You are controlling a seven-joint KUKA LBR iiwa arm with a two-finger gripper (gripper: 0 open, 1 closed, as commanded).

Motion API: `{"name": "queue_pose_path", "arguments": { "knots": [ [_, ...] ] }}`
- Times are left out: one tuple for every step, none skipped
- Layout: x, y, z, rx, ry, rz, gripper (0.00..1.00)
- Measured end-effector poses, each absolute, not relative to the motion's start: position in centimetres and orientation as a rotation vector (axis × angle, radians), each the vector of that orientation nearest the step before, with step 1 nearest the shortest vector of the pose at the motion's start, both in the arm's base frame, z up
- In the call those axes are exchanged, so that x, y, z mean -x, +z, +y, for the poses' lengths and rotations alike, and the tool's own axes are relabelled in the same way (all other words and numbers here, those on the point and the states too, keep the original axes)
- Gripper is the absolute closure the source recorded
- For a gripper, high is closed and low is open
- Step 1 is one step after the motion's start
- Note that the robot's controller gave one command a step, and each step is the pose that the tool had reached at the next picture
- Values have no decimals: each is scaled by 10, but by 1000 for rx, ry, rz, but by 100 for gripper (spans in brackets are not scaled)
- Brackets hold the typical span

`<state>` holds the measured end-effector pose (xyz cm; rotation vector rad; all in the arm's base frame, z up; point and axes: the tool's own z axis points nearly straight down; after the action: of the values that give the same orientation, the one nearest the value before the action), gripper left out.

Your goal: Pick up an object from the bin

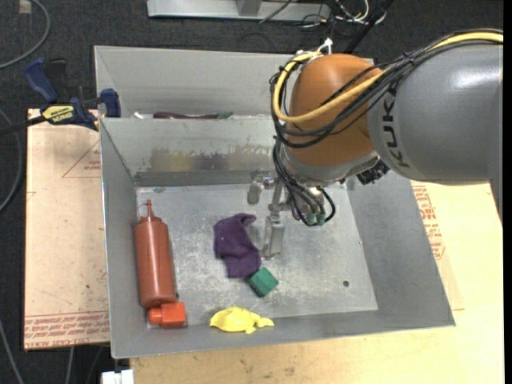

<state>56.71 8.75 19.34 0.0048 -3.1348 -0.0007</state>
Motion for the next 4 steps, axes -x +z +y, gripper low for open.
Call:
{"name": "queue_pose_path", "arguments": {
  "knots": [
    [-568, 198, 87, -2, -2, -3142, 0],
    [-574, 162, 95, -11, -3, -3151, 0],
    [-574, 115, 112, 8, -4, -3144, 0],
    [-581, 75, 107, -32, -6, -3153, 100]
  ]
}}
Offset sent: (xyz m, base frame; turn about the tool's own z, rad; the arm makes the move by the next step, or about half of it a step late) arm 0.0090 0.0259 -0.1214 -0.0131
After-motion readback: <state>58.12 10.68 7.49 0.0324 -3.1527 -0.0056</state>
